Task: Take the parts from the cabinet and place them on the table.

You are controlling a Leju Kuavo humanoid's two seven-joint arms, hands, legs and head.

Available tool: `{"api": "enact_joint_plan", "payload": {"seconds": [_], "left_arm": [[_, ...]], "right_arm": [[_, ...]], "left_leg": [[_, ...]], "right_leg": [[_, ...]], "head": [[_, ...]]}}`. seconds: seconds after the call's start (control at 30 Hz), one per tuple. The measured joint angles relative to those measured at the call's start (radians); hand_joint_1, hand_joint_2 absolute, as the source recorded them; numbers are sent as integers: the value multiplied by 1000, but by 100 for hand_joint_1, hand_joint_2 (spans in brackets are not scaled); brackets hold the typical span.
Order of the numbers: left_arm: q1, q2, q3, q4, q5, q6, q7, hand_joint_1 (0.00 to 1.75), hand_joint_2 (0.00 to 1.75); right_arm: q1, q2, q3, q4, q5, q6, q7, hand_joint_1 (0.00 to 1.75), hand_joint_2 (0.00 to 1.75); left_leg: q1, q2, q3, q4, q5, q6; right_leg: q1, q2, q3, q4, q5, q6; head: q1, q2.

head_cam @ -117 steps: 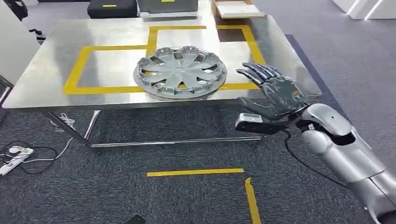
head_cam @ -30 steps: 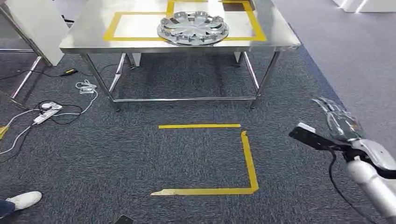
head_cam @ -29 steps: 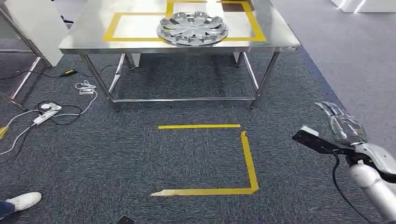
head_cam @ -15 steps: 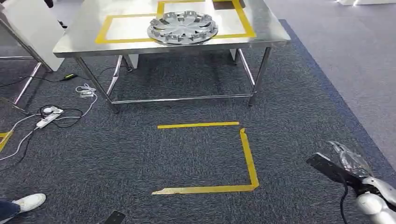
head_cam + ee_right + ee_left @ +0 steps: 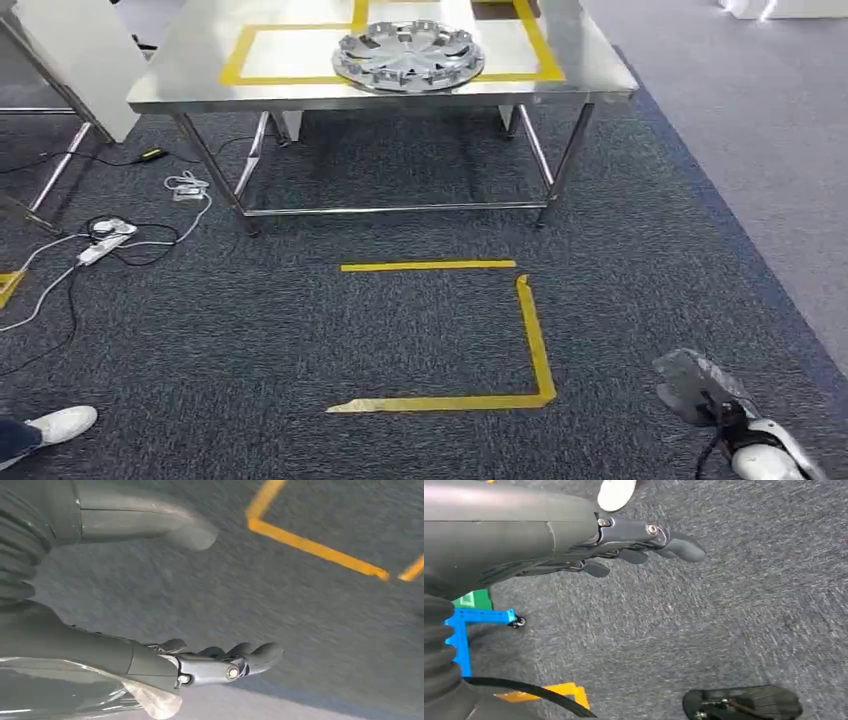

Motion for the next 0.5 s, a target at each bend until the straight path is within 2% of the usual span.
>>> {"api": "enact_joint_plan", "payload": {"seconds": [0.07,0.1,0.13,0.17,0.2,0.23,0.27,0.3,0.33,0.37,0.4,0.43,0.47,0.5], "left_arm": [[-1,6,-32,-11,38,-12,13,0,175],[-3,8,-47,-19,56,-18,19,0,175],[-6,11,-61,-29,74,-22,26,0,175],[-10,14,-77,-42,92,-29,30,0,175],[-16,16,-90,-53,109,-34,35,0,175],[-21,18,-103,-64,125,-39,42,0,175],[-25,24,-119,-76,146,-45,47,0,175],[-28,26,-133,-83,163,-50,53,0,175],[-29,32,-148,-90,182,-55,61,0,175],[-28,34,-166,-94,205,-62,68,0,0],[-24,39,-182,-97,226,-67,76,0,0],[-18,46,-197,-98,247,-74,83,0,0],[-7,47,-218,-98,272,-83,90,0,0],[4,48,-232,-98,289,-88,98,0,0]], "right_arm": [[21,19,-6,49,-23,3,-2,0,175],[37,29,-9,75,-34,6,-2,0,175],[52,37,-13,101,-44,7,-3,0,175],[65,45,-17,128,-55,8,-3,0,175],[74,53,-21,152,-65,8,-5,0,175],[81,59,-25,174,-75,8,-6,0,175],[85,70,-28,197,-85,9,-6,0,175],[93,80,-34,221,-98,10,-8,0,175],[104,92,-37,241,-109,10,-9,0,175],[117,105,-43,265,-122,11,-9,0,175],[125,115,-47,283,-133,12,-10,0,0],[129,128,-52,298,-146,12,-10,0,0],[128,139,-58,310,-161,12,-12,0,0],[125,149,-63,316,-172,12,-14,0,0]], "left_leg": [[-1,1,-2,0,0,1],[-2,1,-2,1,0,1],[-1,1,-2,1,0,1],[-1,1,-2,2,0,1],[-1,1,-1,4,-1,-1],[-1,1,-1,8,-3,-6],[-8,1,-4,14,-6,-15],[-9,1,-8,21,-7,-19],[-7,3,-9,20,-5,-24],[-6,4,-8,19,-3,-27],[-6,3,-8,22,-5,-32],[-3,3,-10,30,-17,-40],[-2,2,-22,64,-48,-48],[1,2,-46,124,-86,-53]], "right_leg": [[0,0,-63,142,-57,6],[0,0,-76,173,-58,9],[-2,0,-64,153,-36,10],[-4,-1,-32,90,3,11],[-7,-1,15,-1,47,12],[-10,-4,60,-84,79,13],[-5,-3,79,-121,62,13],[-6,0,86,-126,65,0],[-3,1,84,-123,66,-4],[-1,2,84,-121,66,-9],[-3,1,83,-123,70,-16],[-7,-2,84,-127,73,-25],[-7,-1,84,-127,74,-31],[-7,-1,83,-127,73,-38]], "head": [[0,0],[-1,0],[-1,0],[0,0],[-1,0],[0,0],[0,0],[-3,0],[-3,0],[-2,0],[-2,0],[-1,0],[-7,0],[-6,0]]}}
